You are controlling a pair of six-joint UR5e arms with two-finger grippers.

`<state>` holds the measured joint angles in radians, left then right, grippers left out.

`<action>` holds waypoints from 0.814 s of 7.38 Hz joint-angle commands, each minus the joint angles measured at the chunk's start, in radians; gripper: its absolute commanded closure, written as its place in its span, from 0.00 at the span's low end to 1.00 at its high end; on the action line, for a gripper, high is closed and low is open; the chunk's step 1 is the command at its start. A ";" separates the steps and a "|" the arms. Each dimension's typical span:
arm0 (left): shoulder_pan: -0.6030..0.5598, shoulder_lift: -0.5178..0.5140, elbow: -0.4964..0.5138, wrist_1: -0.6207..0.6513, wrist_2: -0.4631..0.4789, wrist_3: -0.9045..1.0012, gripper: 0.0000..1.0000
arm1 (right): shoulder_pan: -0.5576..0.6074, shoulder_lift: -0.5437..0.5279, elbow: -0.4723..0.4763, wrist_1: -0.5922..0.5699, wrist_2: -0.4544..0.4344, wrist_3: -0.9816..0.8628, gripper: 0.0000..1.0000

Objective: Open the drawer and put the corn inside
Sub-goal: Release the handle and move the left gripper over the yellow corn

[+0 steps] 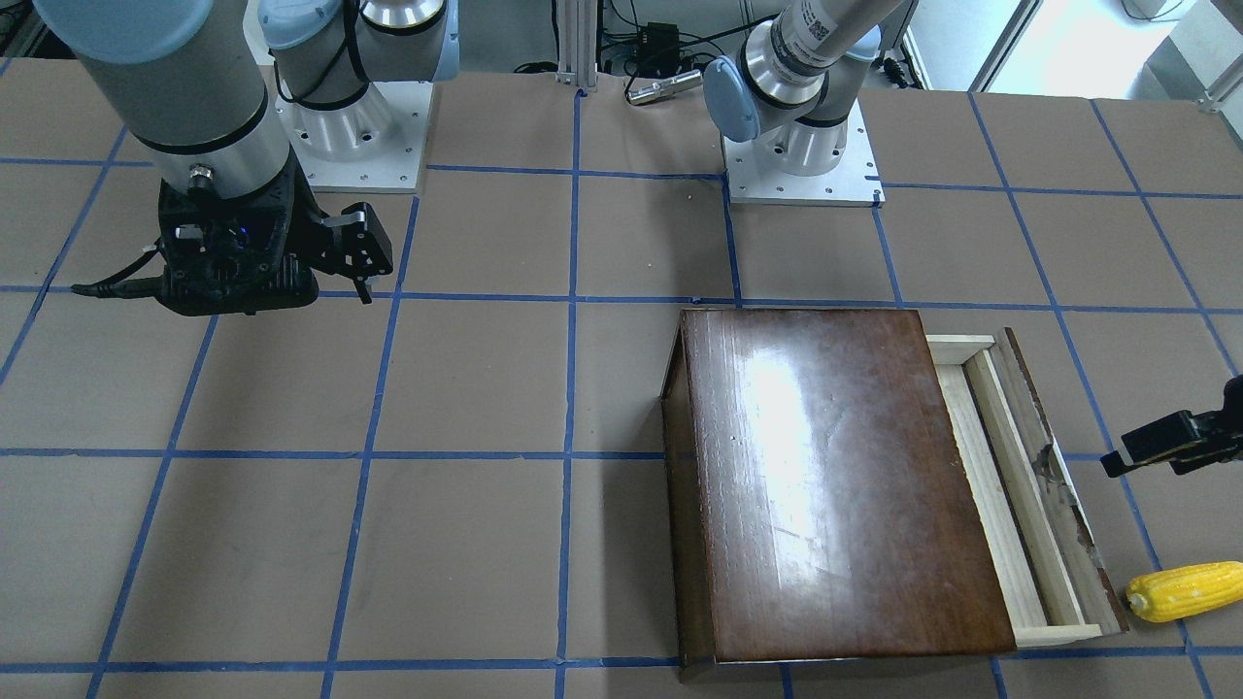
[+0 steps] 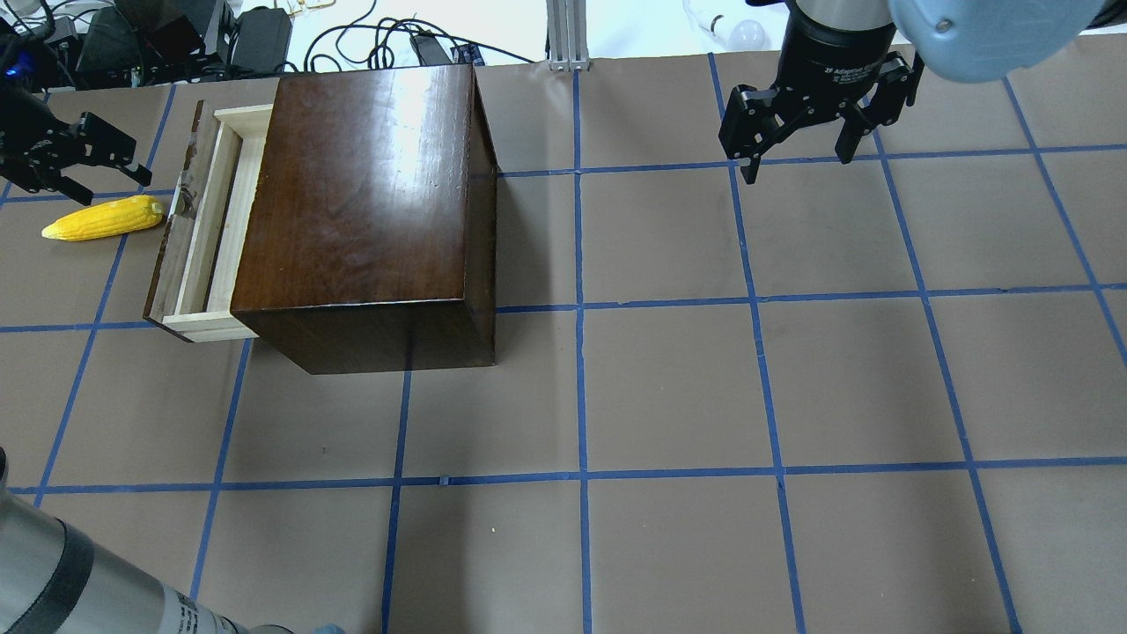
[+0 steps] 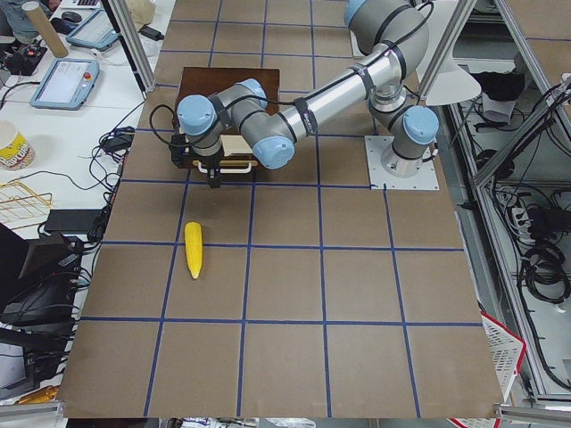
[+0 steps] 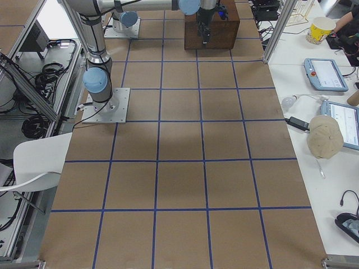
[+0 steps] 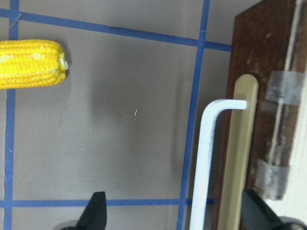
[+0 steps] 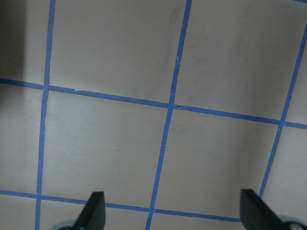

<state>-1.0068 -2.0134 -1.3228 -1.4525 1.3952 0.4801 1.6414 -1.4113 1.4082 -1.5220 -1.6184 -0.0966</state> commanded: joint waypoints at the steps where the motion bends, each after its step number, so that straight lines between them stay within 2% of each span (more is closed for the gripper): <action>1: 0.005 0.004 0.010 0.032 0.063 0.186 0.00 | 0.000 0.000 0.000 0.000 0.000 0.000 0.00; 2: 0.005 -0.028 0.029 0.102 0.171 0.404 0.00 | 0.000 0.000 0.000 0.000 0.000 0.000 0.00; 3: 0.005 -0.053 0.072 0.107 0.197 0.545 0.00 | 0.000 0.000 0.000 0.000 0.000 0.000 0.00; 6: 0.022 -0.135 0.175 0.106 0.200 0.748 0.00 | 0.000 0.000 0.000 0.000 0.000 0.000 0.00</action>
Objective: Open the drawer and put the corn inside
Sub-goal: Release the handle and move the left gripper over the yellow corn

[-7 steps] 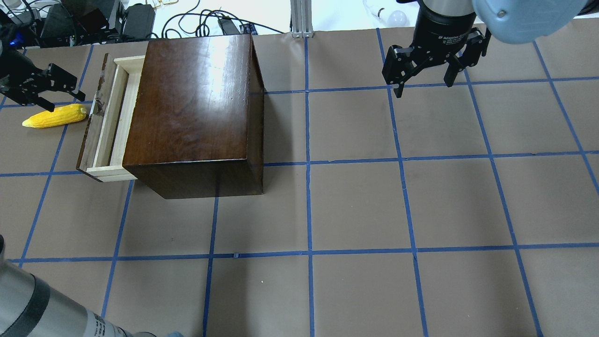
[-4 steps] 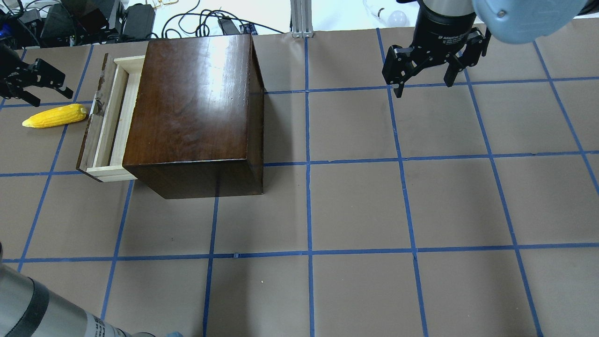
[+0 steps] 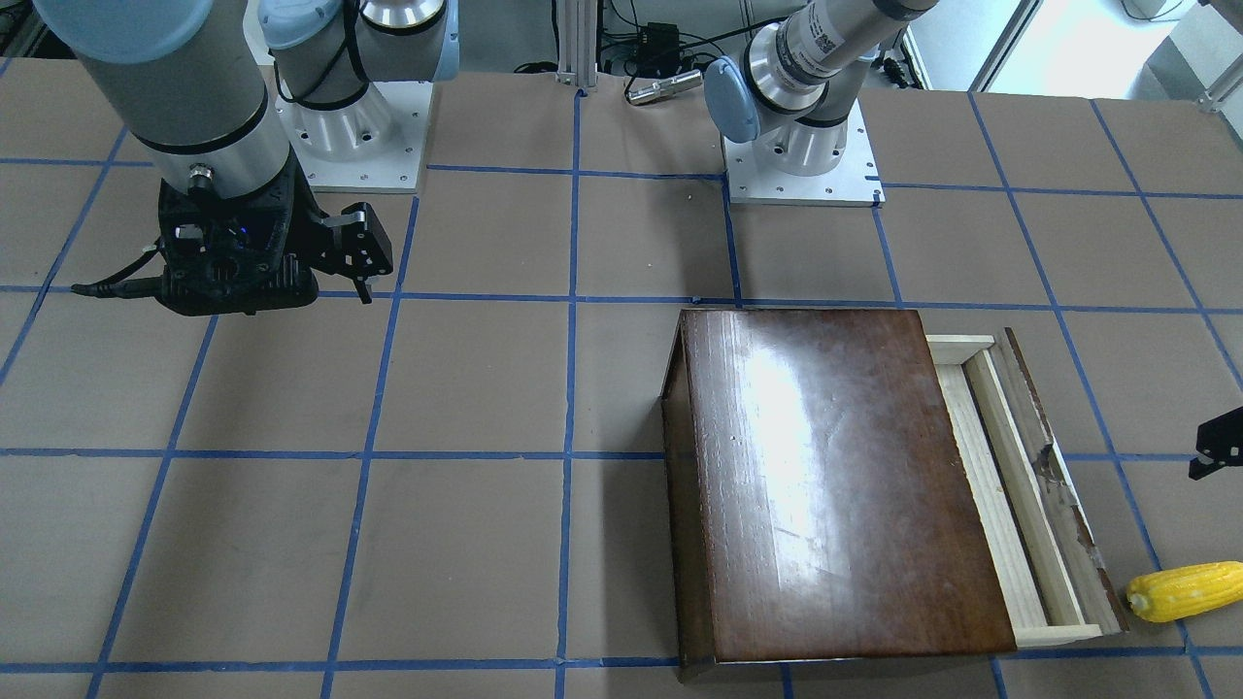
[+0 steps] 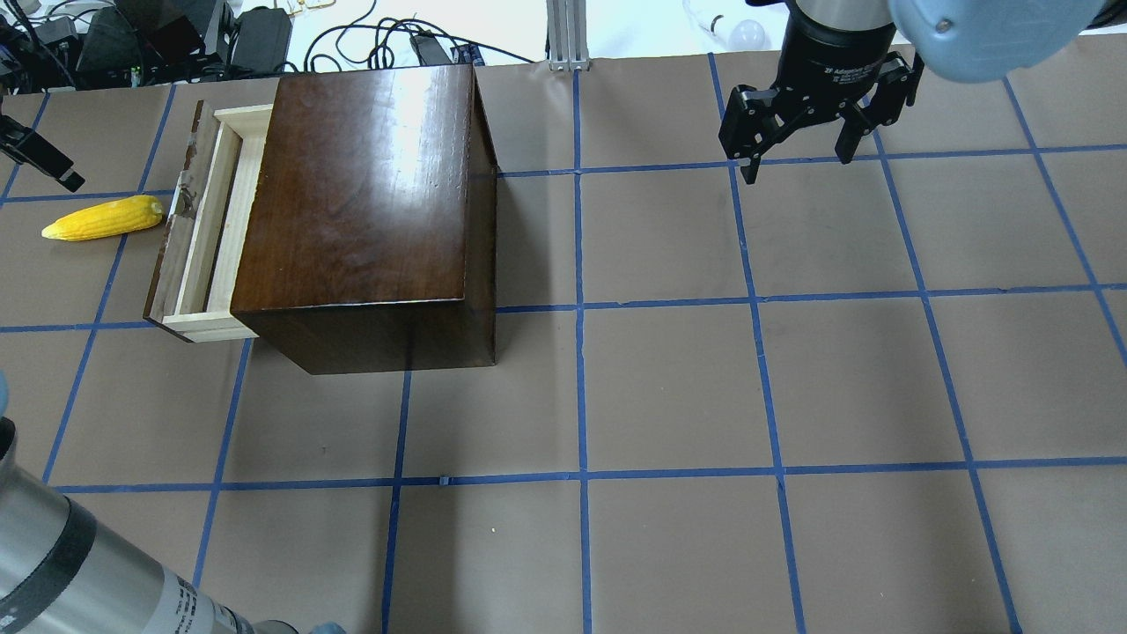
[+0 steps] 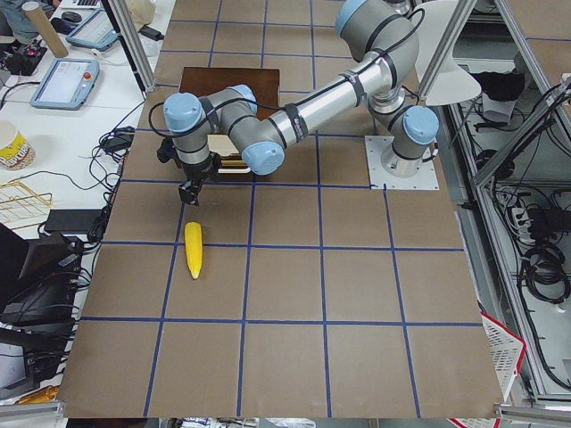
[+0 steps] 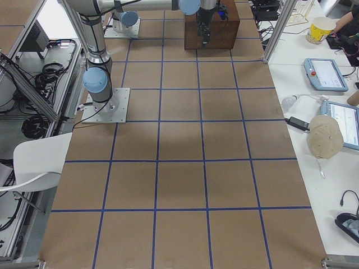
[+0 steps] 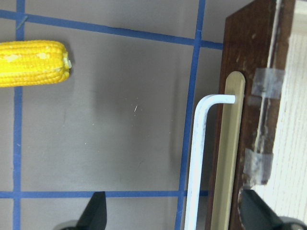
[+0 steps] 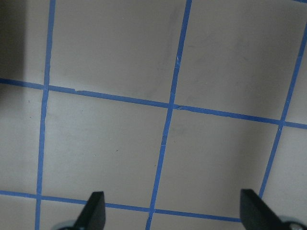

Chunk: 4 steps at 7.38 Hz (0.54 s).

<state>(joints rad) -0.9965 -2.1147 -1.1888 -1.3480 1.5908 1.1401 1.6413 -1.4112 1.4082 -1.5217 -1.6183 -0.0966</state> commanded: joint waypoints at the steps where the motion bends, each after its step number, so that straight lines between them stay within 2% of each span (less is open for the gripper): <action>1: 0.018 -0.068 0.078 0.003 0.006 0.224 0.00 | 0.000 0.000 0.000 0.000 0.000 0.000 0.00; 3: 0.032 -0.144 0.142 0.004 0.002 0.463 0.00 | 0.000 0.000 0.000 0.000 0.000 0.000 0.00; 4: 0.047 -0.186 0.168 0.033 -0.008 0.508 0.00 | 0.000 0.000 0.000 0.000 0.000 0.000 0.00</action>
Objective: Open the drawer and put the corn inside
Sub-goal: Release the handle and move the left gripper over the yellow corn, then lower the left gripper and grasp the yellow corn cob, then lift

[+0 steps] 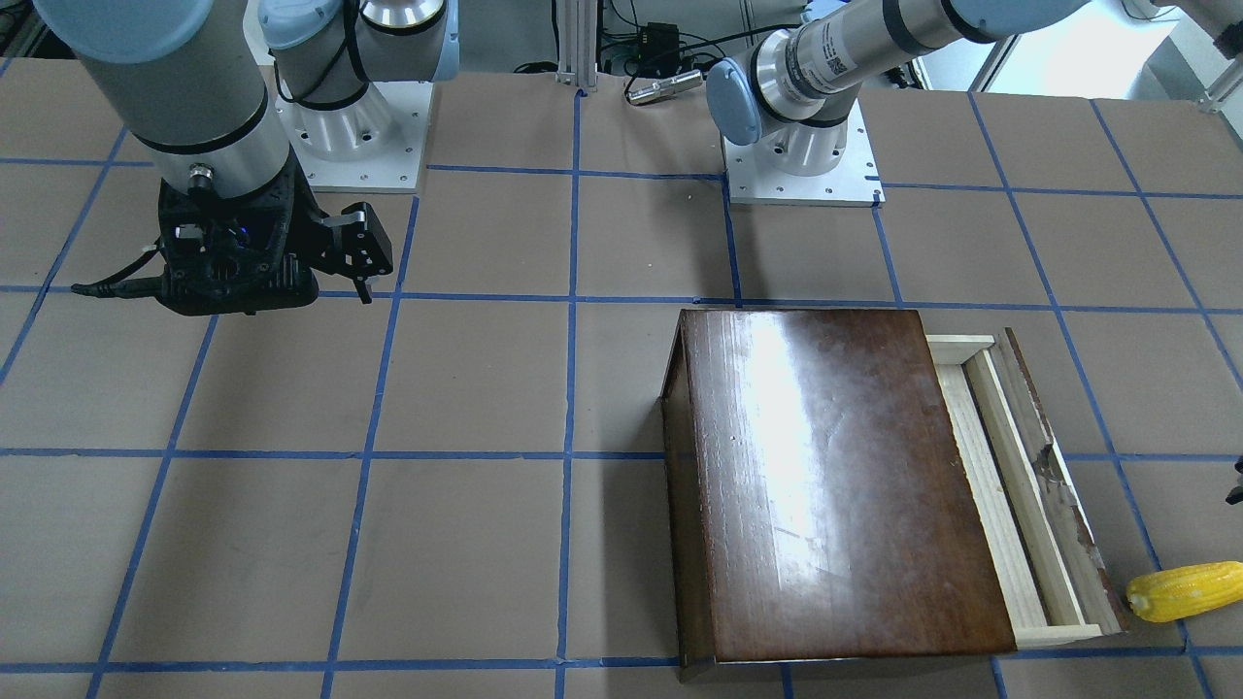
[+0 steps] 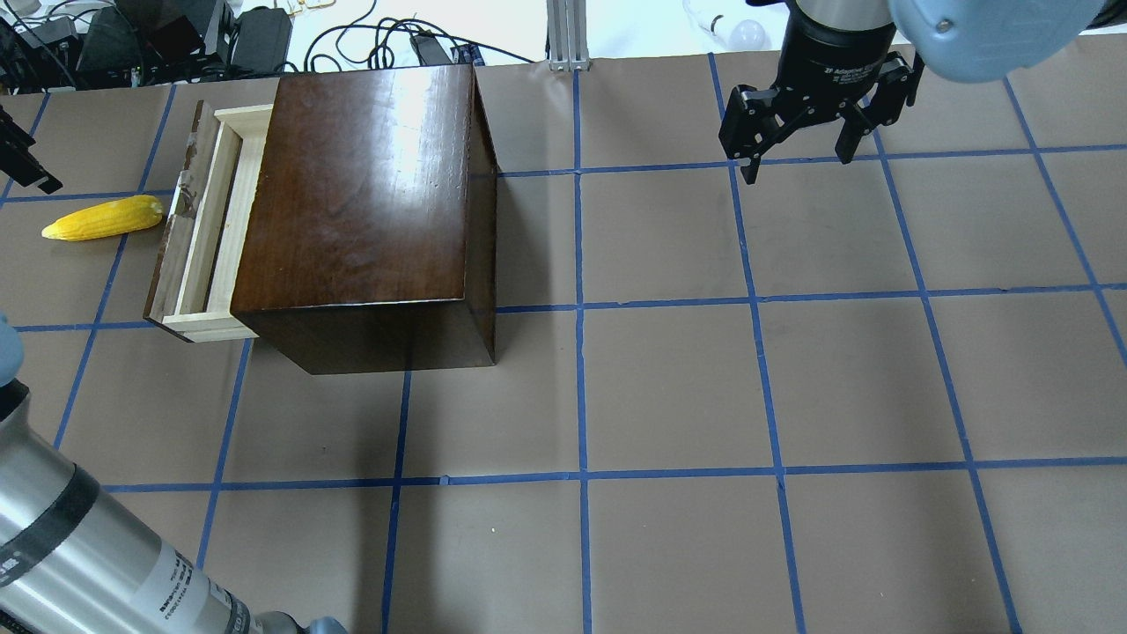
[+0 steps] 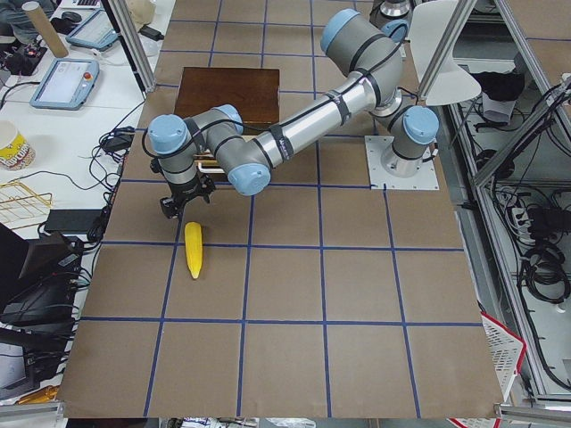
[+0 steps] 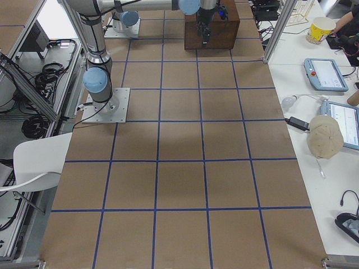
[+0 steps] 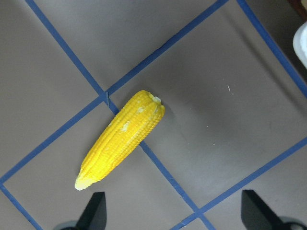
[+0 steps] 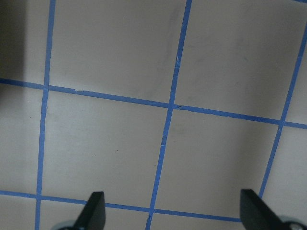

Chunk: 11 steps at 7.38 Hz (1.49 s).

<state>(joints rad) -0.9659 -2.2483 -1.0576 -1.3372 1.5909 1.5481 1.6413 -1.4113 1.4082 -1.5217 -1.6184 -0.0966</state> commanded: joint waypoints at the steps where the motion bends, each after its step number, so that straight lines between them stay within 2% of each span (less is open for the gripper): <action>1: 0.019 -0.086 0.041 0.051 -0.008 0.229 0.00 | 0.000 0.000 0.000 0.000 0.000 0.002 0.00; 4: 0.032 -0.145 0.001 0.078 -0.017 0.500 0.00 | 0.000 0.000 0.000 0.000 0.000 0.002 0.00; 7: 0.029 -0.169 -0.001 0.104 -0.020 0.503 0.00 | 0.000 0.000 0.000 0.000 0.000 0.000 0.00; 9: 0.021 -0.174 0.001 0.122 -0.069 0.515 0.00 | 0.000 0.000 0.000 0.000 0.000 0.002 0.00; 11: 0.022 -0.186 -0.001 0.142 -0.054 0.529 0.00 | 0.000 0.000 0.000 0.000 0.000 0.000 0.00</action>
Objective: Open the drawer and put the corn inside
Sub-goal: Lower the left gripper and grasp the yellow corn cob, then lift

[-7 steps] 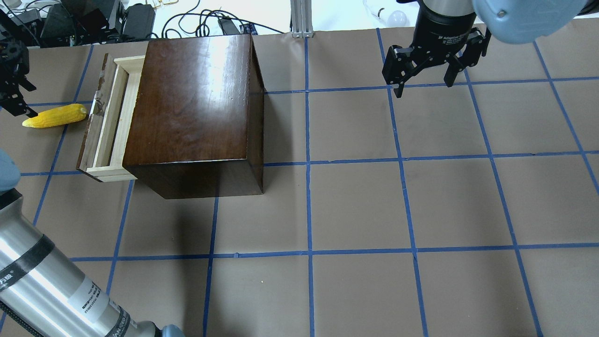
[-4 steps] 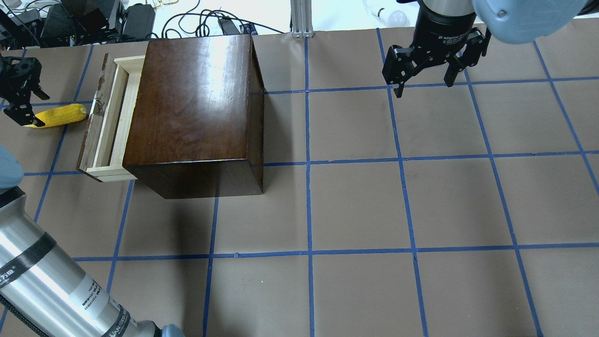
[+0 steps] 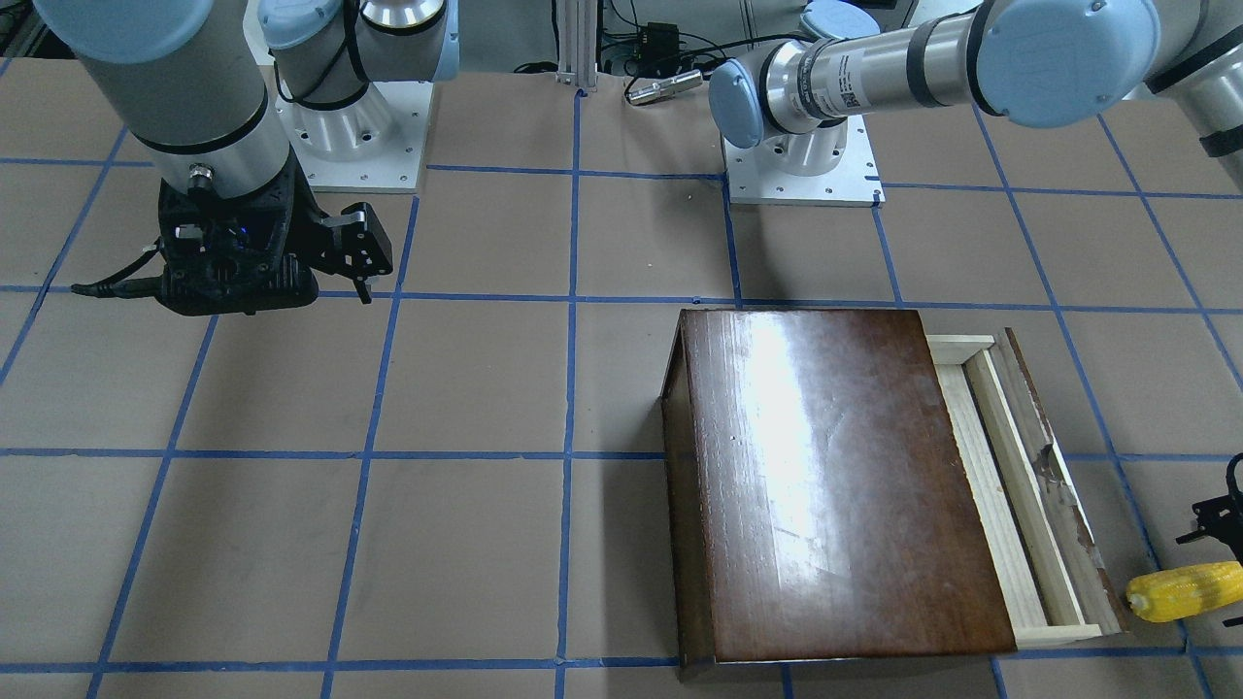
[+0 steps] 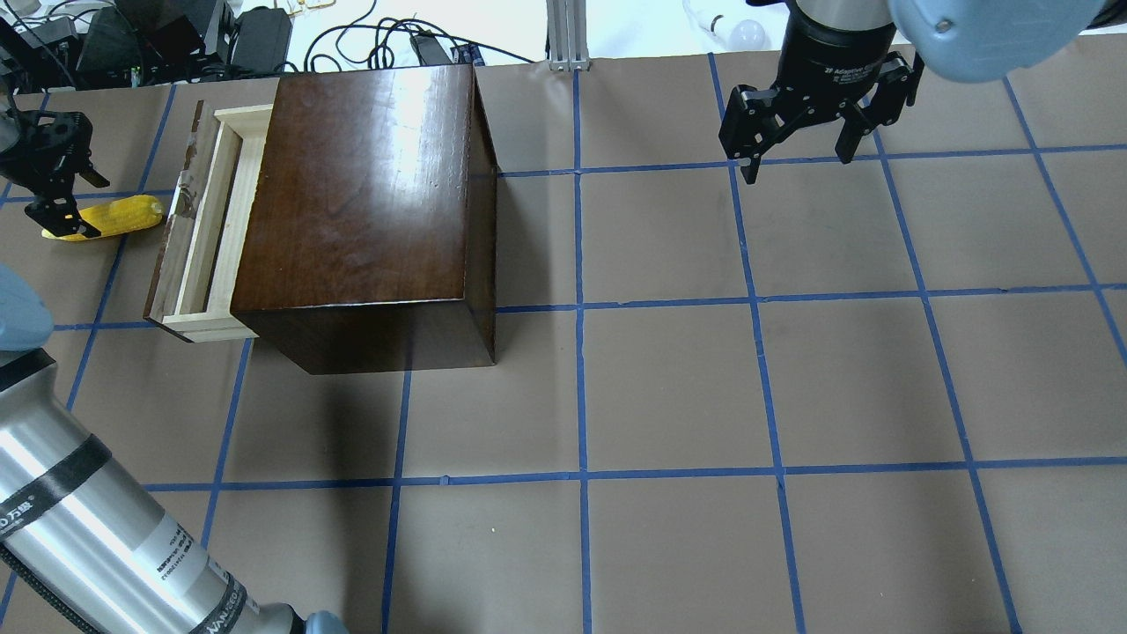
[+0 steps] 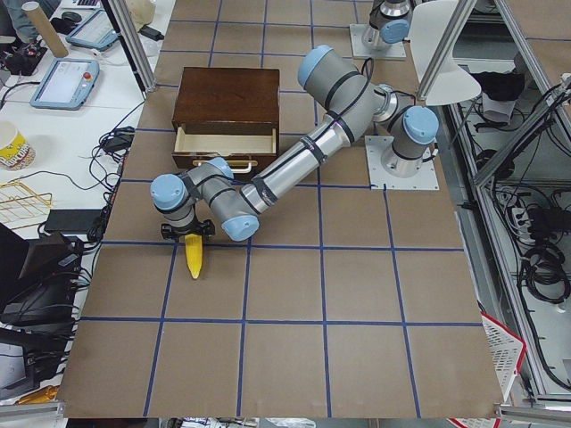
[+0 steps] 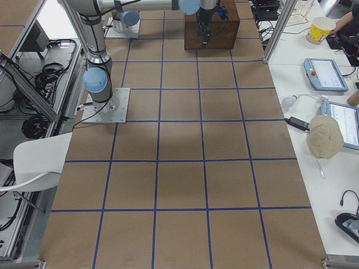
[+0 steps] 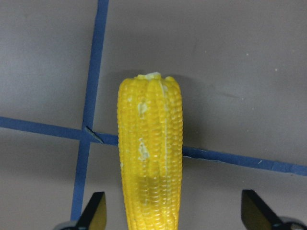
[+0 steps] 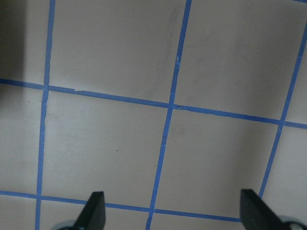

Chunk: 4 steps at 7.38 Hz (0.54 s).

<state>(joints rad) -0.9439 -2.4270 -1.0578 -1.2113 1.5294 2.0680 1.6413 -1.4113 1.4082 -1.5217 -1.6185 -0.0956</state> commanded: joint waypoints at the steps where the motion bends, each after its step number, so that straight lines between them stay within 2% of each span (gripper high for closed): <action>1: 0.001 -0.020 -0.002 0.029 0.011 0.014 0.00 | 0.000 0.000 0.000 0.000 0.000 -0.001 0.00; 4: 0.001 -0.038 -0.004 0.047 0.009 0.026 0.00 | 0.000 0.000 0.000 0.000 0.000 -0.001 0.00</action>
<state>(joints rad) -0.9434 -2.4551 -1.0603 -1.1729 1.5391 2.0853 1.6414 -1.4113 1.4082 -1.5228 -1.6183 -0.0966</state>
